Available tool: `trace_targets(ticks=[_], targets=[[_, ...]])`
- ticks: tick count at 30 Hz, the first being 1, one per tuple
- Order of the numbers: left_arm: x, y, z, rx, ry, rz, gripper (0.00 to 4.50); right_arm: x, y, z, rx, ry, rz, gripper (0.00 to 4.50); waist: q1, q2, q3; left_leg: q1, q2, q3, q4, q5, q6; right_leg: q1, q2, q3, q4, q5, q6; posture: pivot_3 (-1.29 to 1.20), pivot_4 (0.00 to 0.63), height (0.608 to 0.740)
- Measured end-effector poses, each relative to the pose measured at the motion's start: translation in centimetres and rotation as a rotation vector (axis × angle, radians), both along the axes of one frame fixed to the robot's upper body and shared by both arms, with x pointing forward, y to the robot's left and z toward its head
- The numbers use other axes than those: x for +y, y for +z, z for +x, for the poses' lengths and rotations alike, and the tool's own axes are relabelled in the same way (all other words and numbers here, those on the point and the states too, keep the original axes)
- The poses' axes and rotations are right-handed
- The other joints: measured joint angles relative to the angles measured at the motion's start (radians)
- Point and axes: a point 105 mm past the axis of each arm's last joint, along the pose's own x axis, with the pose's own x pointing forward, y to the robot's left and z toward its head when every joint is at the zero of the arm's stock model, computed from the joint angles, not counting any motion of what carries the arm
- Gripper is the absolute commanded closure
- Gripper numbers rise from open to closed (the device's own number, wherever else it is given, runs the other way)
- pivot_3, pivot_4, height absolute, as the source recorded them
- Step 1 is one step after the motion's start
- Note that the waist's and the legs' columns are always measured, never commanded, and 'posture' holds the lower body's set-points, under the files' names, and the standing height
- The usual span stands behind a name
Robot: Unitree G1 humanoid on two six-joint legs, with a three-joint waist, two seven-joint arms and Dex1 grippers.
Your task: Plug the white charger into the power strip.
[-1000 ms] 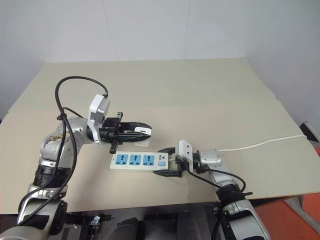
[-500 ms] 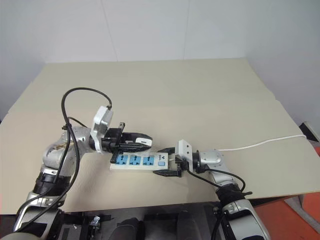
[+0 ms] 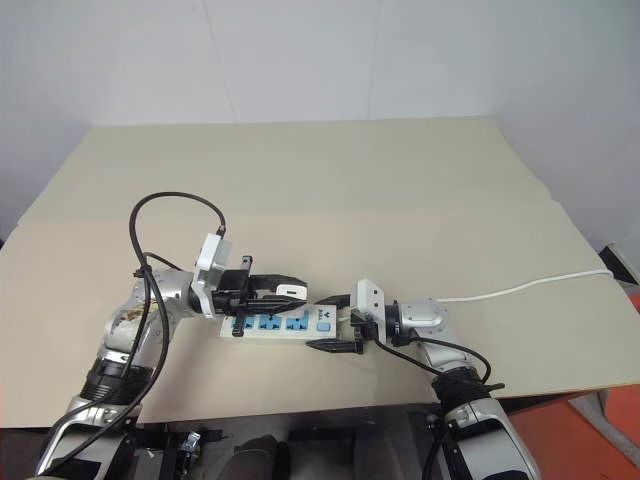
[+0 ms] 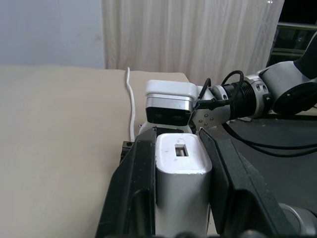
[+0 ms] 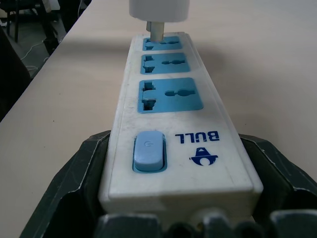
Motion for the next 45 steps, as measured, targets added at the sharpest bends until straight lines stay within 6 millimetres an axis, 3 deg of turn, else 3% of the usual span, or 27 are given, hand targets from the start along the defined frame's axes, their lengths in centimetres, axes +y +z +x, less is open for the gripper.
trace_targets(ticks=[14,45], targets=[[0.2,-2.4,0.2,0.014,0.000,0.036,3.48,0.0,0.0,0.0,0.001,-0.001,0.000,1.06,0.001,0.000,0.000,0.000,0.000,0.000,0.000,0.000,0.000,0.000,0.000,0.000,0.000,0.000,0.000,0.00,0.150,0.740],[-0.6,-3.6,0.5,0.022,-0.033,0.059,3.48,0.0,0.0,0.0,0.006,-0.004,-0.001,1.06,0.001,0.000,0.000,0.001,0.000,0.000,-0.001,0.000,0.000,0.002,0.001,0.000,-0.002,0.000,0.000,0.00,0.150,0.740]])
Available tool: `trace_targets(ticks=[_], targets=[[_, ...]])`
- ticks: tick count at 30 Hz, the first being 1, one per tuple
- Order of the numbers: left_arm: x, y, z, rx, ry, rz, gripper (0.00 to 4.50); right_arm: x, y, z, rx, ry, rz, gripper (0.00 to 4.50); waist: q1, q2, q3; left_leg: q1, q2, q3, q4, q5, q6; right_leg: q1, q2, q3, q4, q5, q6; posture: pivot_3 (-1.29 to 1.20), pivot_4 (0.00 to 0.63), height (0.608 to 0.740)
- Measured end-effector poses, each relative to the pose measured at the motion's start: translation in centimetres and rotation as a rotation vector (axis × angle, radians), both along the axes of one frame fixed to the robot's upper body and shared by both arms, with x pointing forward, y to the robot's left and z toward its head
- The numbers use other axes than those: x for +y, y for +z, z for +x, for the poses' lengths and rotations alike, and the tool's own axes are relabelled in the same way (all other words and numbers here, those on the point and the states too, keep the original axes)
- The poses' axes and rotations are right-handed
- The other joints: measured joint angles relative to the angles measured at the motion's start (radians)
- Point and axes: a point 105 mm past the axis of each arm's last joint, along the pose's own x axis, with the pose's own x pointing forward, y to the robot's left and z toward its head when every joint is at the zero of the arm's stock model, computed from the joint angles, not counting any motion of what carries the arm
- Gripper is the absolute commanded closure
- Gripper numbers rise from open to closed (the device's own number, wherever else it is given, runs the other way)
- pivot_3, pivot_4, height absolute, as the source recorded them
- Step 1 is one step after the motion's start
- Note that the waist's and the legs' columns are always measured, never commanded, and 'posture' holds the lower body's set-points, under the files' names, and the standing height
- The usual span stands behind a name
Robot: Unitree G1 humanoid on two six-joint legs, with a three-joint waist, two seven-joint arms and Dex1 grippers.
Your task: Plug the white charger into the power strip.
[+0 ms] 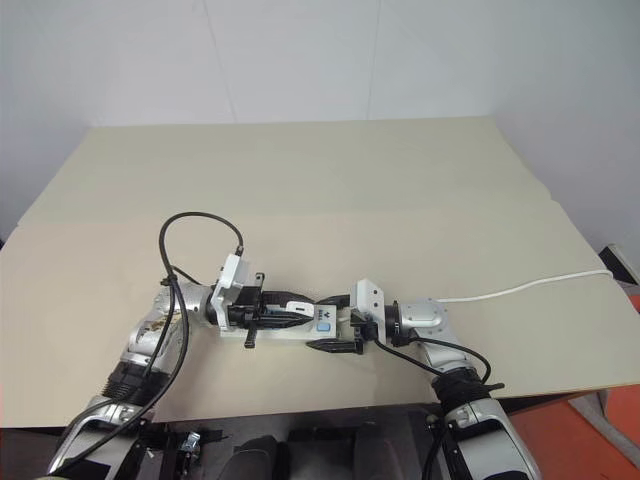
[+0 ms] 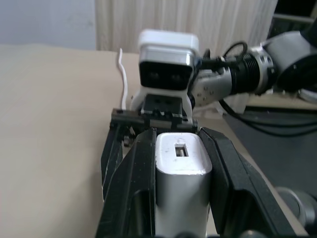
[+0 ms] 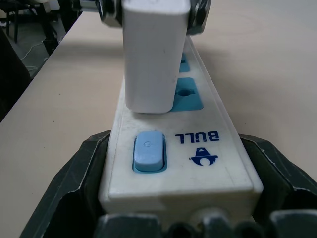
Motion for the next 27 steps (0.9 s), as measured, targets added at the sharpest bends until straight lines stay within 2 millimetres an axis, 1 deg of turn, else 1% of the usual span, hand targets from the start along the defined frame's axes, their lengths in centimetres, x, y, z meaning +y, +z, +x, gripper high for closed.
trace_targets(ticks=[7,12,16,18,23,27], targets=[[0.2,-0.1,0.3,-0.014,-0.010,0.003,3.48,0.0,0.0,0.0,0.008,-0.005,0.000,1.06,-0.001,0.000,0.000,0.001,0.000,0.000,0.000,0.000,0.000,0.001,0.000,0.000,0.000,0.000,0.000,0.00,0.150,0.740],[0.7,-0.5,0.4,-0.024,-0.004,0.014,3.48,0.1,-0.2,0.1,0.017,-0.015,-0.002,1.06,-0.005,0.000,0.000,0.014,0.002,0.000,-0.004,-0.001,0.001,0.015,0.002,0.000,-0.006,0.000,-0.001,0.00,0.150,0.740],[1.2,-0.6,0.3,-0.027,0.006,0.026,3.48,0.3,-0.2,0.1,0.017,-0.015,-0.001,1.06,-0.010,0.000,0.000,0.014,0.003,0.000,-0.004,-0.001,0.001,0.015,0.003,0.000,-0.006,0.000,-0.001,0.00,0.150,0.740],[1.8,-1.1,0.1,-0.016,0.026,0.035,3.48,0.5,-0.2,0.0,0.018,-0.012,0.001,1.06,-0.013,0.001,0.000,0.014,0.003,0.000,-0.004,-0.001,0.002,0.015,0.003,0.001,-0.006,0.000,-0.001,0.00,0.150,0.740],[2.1,-1.4,-0.2,-0.024,0.037,0.043,3.48,0.7,-0.3,0.0,0.018,-0.008,-0.002,1.06,-0.015,0.002,-0.002,0.015,0.005,0.001,-0.004,-0.002,0.003,0.015,0.005,0.002,-0.007,0.000,-0.001,0.00,0.150,0.740],[2.3,-1.4,-0.3,-0.028,0.040,0.050,3.48,0.9,-0.3,0.0,0.019,-0.003,-0.004,1.06,-0.015,0.003,-0.002,0.015,0.011,0.002,-0.004,-0.003,0.003,0.015,0.011,0.003,-0.009,0.002,-0.003,0.00,0.150,0.740]])
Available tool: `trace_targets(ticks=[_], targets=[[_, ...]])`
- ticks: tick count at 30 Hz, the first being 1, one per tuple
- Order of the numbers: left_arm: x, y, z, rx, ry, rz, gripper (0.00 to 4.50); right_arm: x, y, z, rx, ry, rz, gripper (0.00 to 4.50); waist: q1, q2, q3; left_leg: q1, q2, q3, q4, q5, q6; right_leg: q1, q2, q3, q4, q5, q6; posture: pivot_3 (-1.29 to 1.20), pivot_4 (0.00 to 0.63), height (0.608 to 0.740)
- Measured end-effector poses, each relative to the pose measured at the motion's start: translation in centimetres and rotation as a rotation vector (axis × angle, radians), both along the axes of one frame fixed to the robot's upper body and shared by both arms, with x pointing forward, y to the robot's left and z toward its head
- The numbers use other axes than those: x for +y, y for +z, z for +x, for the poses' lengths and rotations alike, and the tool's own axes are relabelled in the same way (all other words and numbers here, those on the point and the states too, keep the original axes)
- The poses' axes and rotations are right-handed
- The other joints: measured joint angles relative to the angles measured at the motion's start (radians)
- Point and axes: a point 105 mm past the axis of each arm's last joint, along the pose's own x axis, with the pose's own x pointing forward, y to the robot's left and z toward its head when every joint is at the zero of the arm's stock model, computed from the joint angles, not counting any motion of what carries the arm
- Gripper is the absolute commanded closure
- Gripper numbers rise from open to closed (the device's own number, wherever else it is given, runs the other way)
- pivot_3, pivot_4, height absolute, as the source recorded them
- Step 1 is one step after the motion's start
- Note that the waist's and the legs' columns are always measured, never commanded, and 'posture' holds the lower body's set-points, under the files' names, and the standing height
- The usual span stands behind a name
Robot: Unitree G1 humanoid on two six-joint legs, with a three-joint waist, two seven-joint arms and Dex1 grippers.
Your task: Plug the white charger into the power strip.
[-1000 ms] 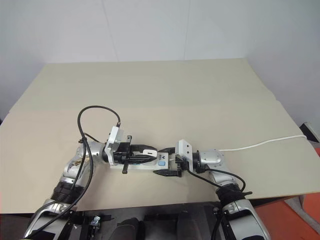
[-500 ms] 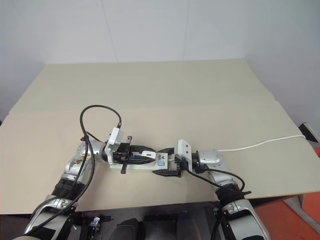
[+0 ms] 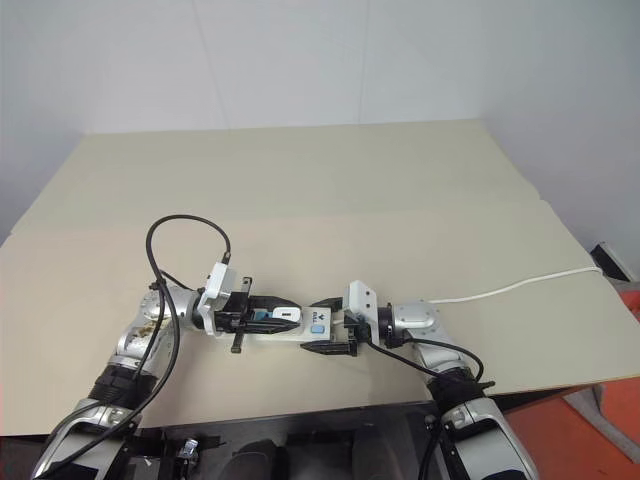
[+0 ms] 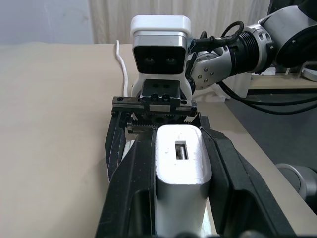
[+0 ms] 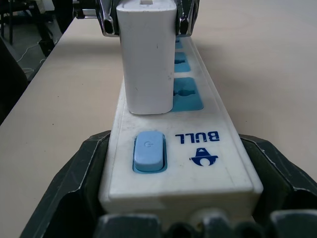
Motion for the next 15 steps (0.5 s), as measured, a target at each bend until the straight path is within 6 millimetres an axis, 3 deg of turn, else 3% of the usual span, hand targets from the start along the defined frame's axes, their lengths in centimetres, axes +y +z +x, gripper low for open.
trace_targets(ticks=[8,11,13,15], targets=[[0.0,0.0,0.0,0.004,0.003,0.006,3.48,0.1,0.0,0.0,0.002,0.002,0.000,1.06,0.001,0.002,-0.001,0.000,0.003,0.001,0.000,0.000,0.001,0.000,0.002,0.000,-0.001,0.000,-0.001,0.00,0.150,0.740],[0.5,-0.2,0.2,0.036,0.000,0.080,2.56,0.1,0.0,-0.1,0.002,0.006,0.000,1.06,0.000,0.002,-0.001,0.000,0.003,0.002,0.000,-0.001,0.001,-0.001,0.003,0.000,-0.001,0.000,-0.001,0.00,0.150,0.740],[2.7,-0.7,0.6,0.089,0.052,0.164,1.96,-0.3,-0.1,-0.2,0.006,-0.001,0.003,1.06,0.003,0.003,-0.001,-0.001,0.003,0.001,-0.001,-0.001,0.001,-0.002,0.003,0.001,-0.001,0.000,-0.001,0.00,0.150,0.740],[3.5,-0.5,1.0,0.117,0.087,0.179,1.37,-0.7,-0.1,-0.1,0.005,0.000,-0.004,1.06,0.010,0.003,-0.001,-0.001,0.003,0.002,-0.001,-0.001,0.001,-0.002,0.002,0.001,-0.002,0.000,-0.001,0.00,0.150,0.740]])
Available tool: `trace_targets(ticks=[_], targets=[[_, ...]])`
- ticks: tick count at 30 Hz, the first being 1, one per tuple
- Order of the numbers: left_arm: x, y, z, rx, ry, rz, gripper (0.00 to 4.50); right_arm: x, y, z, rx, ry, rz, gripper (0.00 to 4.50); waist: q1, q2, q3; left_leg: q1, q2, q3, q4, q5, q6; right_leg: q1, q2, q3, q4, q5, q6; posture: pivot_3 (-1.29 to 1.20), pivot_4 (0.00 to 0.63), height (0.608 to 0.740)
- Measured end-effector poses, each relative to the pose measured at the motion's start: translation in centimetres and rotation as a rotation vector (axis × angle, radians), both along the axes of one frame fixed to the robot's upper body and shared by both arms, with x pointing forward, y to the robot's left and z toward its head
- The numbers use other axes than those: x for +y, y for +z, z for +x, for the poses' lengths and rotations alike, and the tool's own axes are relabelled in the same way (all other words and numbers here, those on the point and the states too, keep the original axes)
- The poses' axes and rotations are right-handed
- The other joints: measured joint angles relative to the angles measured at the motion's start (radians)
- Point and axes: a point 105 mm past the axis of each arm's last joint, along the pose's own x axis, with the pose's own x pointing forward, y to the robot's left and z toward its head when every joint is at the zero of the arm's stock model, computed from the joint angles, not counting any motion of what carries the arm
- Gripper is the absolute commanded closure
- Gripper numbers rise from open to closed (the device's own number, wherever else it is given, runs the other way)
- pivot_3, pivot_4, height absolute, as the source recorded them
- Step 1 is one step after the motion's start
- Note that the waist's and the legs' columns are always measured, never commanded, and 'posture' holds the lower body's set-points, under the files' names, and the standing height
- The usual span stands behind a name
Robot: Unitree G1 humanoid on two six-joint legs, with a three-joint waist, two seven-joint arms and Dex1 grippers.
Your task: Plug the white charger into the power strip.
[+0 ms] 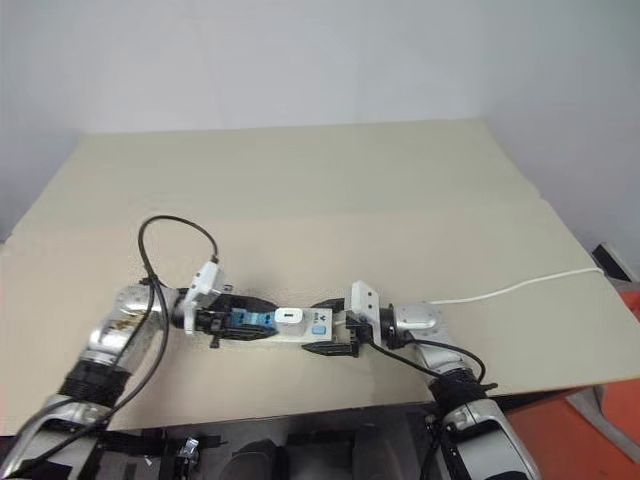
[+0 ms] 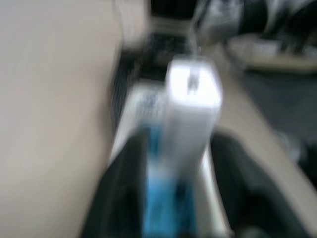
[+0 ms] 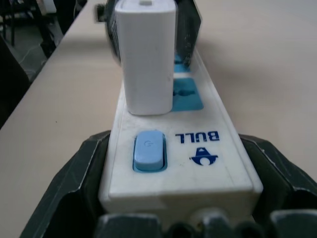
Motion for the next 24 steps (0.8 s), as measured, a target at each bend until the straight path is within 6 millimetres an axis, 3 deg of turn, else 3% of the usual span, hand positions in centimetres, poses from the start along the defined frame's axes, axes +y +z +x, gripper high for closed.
trace_targets(ticks=[4,5,8,11,15,17,20,24], targets=[[-0.3,0.5,0.2,0.048,-0.004,-0.020,0.14,-0.2,0.0,0.0,-0.001,0.000,-0.002,1.06,0.015,-0.001,0.001,-0.001,0.000,0.000,0.001,0.000,0.000,-0.001,0.000,0.000,0.000,0.000,0.000,0.00,0.150,0.740],[-0.5,1.2,0.3,0.045,-0.016,-0.034,0.05,-0.2,0.0,0.0,-0.001,0.001,-0.001,1.06,0.015,-0.001,0.001,-0.002,0.001,0.000,0.001,0.000,0.000,-0.001,0.001,0.000,0.000,0.000,0.000,0.00,0.150,0.740],[-0.7,3.8,0.7,-0.006,-0.039,-0.055,0.05,0.0,0.1,0.0,-0.001,0.005,0.001,1.06,0.013,-0.001,0.001,-0.002,0.001,0.000,0.000,0.000,0.000,-0.002,0.002,0.000,-0.001,0.000,0.000,0.00,0.150,0.740],[0.5,6.7,1.2,-0.065,-0.034,-0.033,0.00,0.0,0.1,-0.1,-0.002,0.008,-0.002,0.13,0.011,-0.001,0.001,-0.002,0.001,0.000,0.000,0.000,0.000,-0.002,0.002,0.000,-0.001,0.000,0.000,0.00,0.150,0.740],[2.7,10.2,0.9,-0.130,-0.037,0.007,0.00,-0.4,0.3,-0.3,-0.025,0.022,-0.026,0.06,0.015,-0.001,0.001,-0.004,0.001,0.000,0.000,0.000,0.000,-0.003,0.002,0.000,-0.003,0.000,0.000,0.00,0.150,0.740],[3.5,10.6,0.7,-0.139,-0.030,0.027,0.00,-0.9,0.4,-0.6,-0.038,0.021,-0.042,0.06,0.018,-0.001,0.002,-0.006,0.000,0.000,0.000,0.000,0.000,-0.004,0.001,0.000,-0.004,0.000,0.000,0.00,0.150,0.740],[4.9,11.1,0.6,-0.140,0.013,0.066,0.00,-2.8,1.1,-1.0,-0.065,0.001,-0.084,0.06,0.027,-0.001,0.003,-0.020,-0.001,-0.001,0.004,0.000,0.000,-0.016,0.000,-0.001,-0.002,0.000,0.000,0.00,0.150,0.740],[8.8,10.8,-0.4,-0.111,0.136,0.157,0.00,-8.0,4.1,-1.8,-0.125,-0.107,-0.120,0.06,0.031,-0.001,0.004,-0.030,0.000,-0.001,0.004,0.000,0.000,-0.025,-0.001,-0.002,0.001,0.000,0.000,0.00,0.150,0.740]])
